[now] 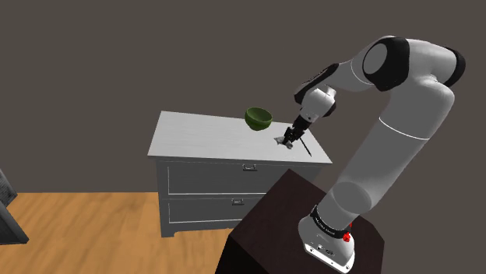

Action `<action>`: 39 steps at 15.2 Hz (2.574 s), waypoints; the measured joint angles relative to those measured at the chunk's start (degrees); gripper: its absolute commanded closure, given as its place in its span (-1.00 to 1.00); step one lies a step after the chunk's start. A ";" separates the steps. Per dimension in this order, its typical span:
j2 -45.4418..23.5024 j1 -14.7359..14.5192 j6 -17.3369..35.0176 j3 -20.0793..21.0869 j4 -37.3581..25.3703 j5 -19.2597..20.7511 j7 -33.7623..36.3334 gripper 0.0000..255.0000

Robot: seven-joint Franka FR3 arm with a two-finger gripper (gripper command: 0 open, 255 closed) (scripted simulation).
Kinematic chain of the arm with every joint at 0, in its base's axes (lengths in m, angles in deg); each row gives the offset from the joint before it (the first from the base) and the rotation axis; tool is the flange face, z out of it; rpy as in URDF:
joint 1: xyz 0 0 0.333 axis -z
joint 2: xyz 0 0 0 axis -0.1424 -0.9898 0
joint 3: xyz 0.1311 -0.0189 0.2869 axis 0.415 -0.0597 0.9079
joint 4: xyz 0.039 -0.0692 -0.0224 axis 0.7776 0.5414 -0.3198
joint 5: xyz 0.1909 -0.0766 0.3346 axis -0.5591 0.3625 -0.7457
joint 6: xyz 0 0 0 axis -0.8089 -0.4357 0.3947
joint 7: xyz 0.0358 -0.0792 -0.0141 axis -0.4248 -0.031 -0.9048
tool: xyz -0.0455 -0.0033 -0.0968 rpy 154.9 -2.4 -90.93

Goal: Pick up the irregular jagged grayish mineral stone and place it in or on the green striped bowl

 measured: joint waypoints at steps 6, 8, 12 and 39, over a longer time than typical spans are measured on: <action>5.40 -0.07 -3.10 -0.61 -0.52 6.30 5.53 1.00; 6.87 0.07 -4.19 -0.60 -0.84 7.96 7.01 1.00; 10.17 0.58 -6.72 -0.33 -1.51 11.39 10.10 1.00; -16.58 1.18 -26.59 4.39 -42.67 -3.17 14.78 1.00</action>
